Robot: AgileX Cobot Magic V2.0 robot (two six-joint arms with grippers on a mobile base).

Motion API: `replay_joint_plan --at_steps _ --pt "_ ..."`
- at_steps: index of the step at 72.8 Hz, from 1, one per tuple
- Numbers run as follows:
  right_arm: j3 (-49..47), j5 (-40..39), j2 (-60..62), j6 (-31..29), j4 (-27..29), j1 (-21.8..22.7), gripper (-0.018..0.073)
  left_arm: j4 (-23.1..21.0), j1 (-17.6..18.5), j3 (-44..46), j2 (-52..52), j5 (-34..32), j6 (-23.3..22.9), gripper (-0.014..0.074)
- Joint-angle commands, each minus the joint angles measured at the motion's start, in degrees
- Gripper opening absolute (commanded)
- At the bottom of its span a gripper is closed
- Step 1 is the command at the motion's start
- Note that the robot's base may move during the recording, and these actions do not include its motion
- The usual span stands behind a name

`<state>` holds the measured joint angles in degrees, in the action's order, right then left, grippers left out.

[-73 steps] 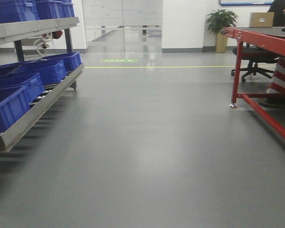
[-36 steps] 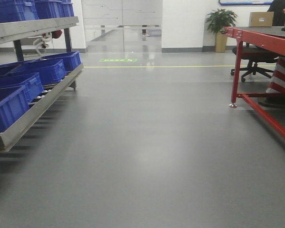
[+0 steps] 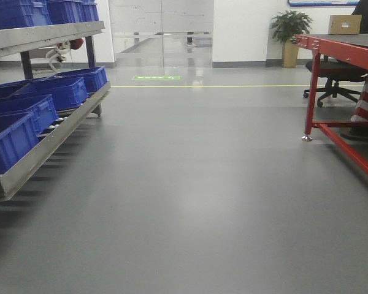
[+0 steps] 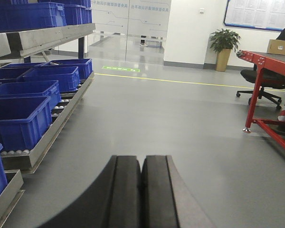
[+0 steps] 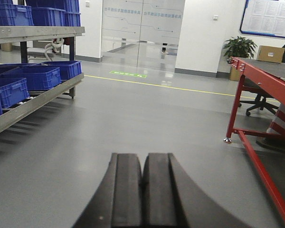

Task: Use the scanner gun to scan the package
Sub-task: 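Drive the base forward to the red-framed table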

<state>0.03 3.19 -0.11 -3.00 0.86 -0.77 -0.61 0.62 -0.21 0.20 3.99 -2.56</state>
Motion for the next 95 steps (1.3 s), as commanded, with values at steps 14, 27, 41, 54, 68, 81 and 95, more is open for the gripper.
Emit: replay_joint_plan --at_steps 14,27,41,54,68,81,95 --pt "0.0 -1.1 0.1 -0.1 0.0 -0.1 -0.0168 -0.1 0.3 0.2 -0.2 -0.8 -0.1 -0.0111" --pt "0.0 -1.1 0.1 -0.1 0.0 -0.1 -0.0168 -0.1 0.3 0.2 -0.2 -0.8 -0.1 -0.0111" --pt "0.0 -1.1 0.1 -0.1 0.0 -0.1 -0.0168 -0.1 0.3 0.2 -0.2 -0.8 -0.1 -0.0111" --pt "0.0 -1.1 0.1 -0.1 0.0 -0.1 -0.0168 -0.1 0.3 0.2 -0.2 -0.8 -0.1 -0.0111" --pt "0.0 -1.1 0.1 -0.1 0.0 -0.1 -0.0168 -0.1 0.3 0.2 -0.2 -0.8 -0.1 -0.0111" --pt "0.0 -1.1 0.1 -0.1 0.0 -0.1 -0.0168 -0.1 0.3 0.2 -0.2 -0.8 -0.1 -0.0111" --pt "0.0 -1.1 0.1 -0.1 0.0 -0.1 -0.0168 -0.1 0.3 0.2 -0.2 -0.8 -0.1 -0.0111"
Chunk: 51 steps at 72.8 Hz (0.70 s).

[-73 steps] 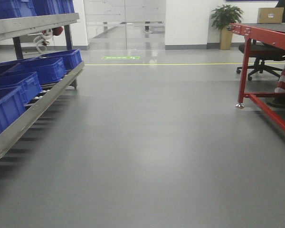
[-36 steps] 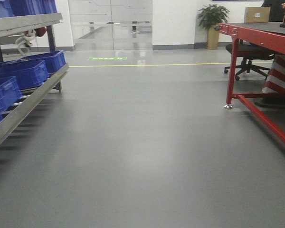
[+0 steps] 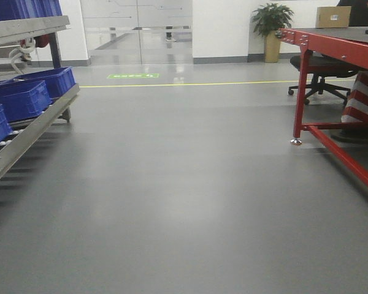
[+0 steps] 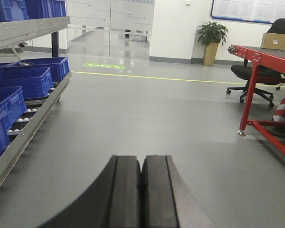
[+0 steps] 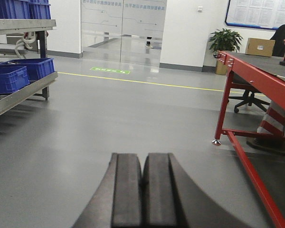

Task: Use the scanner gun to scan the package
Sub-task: 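Drive the base forward to the red-framed table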

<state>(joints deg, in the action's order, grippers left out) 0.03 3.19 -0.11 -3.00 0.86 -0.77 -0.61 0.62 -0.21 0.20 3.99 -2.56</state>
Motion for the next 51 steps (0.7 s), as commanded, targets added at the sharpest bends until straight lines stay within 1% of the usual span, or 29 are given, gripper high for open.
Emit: replay_joint_plan --at_steps 1,51 --pt "0.0 -1.1 0.1 -0.1 0.0 -0.1 -0.0168 -0.1 0.3 0.2 -0.2 -0.8 -0.1 -0.0111" --pt "0.0 -1.1 0.1 -0.1 0.0 -0.1 -0.0168 -0.1 0.3 0.2 -0.2 -0.8 -0.1 -0.0111"
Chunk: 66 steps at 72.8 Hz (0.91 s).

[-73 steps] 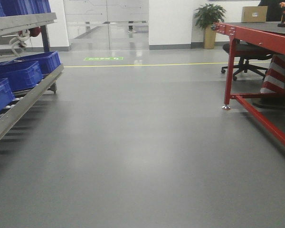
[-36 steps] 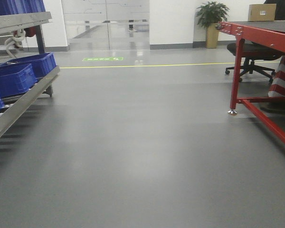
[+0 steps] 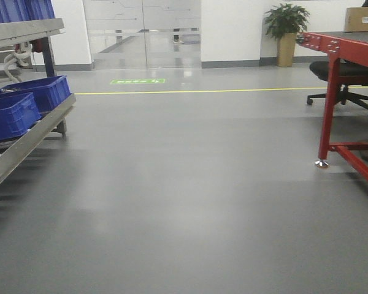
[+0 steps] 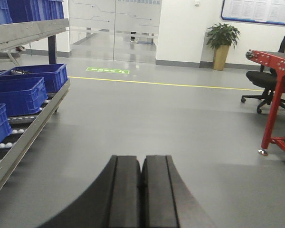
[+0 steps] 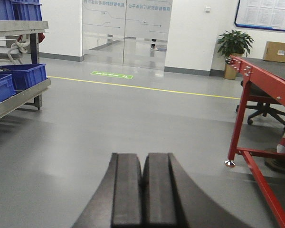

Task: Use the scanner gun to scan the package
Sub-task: 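Drive the base forward to the red-framed table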

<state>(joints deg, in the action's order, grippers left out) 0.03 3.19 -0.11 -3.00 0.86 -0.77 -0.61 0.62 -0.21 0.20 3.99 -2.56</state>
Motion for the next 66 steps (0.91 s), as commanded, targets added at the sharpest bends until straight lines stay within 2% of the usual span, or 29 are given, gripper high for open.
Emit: replay_joint_plan --at_steps 1,66 --pt "0.0 -1.1 0.1 -0.1 0.0 -0.1 -0.0168 -0.1 0.3 0.2 -0.2 -0.8 -0.1 -0.0111" --pt "0.0 -1.1 0.1 -0.1 0.0 -0.1 -0.0168 -0.1 0.3 0.2 -0.2 -0.8 -0.1 -0.0111"
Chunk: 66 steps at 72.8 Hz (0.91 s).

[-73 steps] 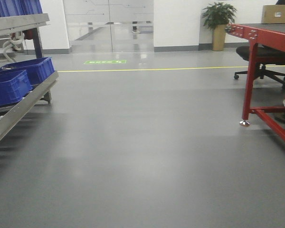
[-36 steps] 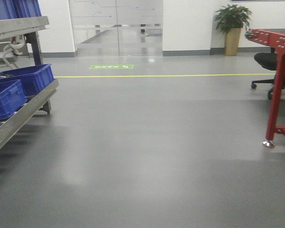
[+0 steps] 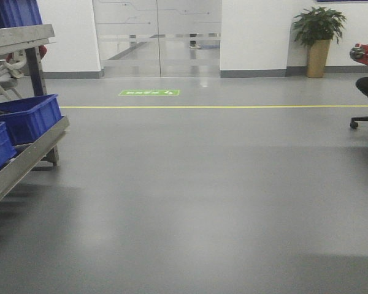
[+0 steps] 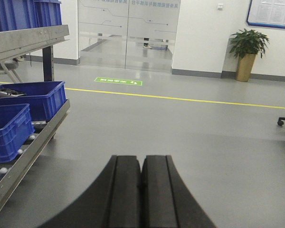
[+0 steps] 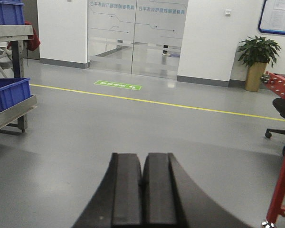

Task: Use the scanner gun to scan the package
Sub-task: 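Drive the base forward to the red-framed table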

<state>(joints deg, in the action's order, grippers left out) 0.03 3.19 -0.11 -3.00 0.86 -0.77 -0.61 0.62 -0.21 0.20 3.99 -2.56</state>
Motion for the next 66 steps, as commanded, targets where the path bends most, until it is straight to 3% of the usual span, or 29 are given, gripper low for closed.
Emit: replay_joint_plan --at_steps 1,66 --pt "0.0 -1.1 0.1 -0.1 0.0 -0.1 -0.0168 -0.1 0.3 0.2 -0.2 -0.8 -0.1 -0.0111" --pt "0.0 -1.1 0.1 -0.1 0.0 -0.1 -0.0168 -0.1 0.3 0.2 -0.2 -0.8 -0.1 -0.0111"
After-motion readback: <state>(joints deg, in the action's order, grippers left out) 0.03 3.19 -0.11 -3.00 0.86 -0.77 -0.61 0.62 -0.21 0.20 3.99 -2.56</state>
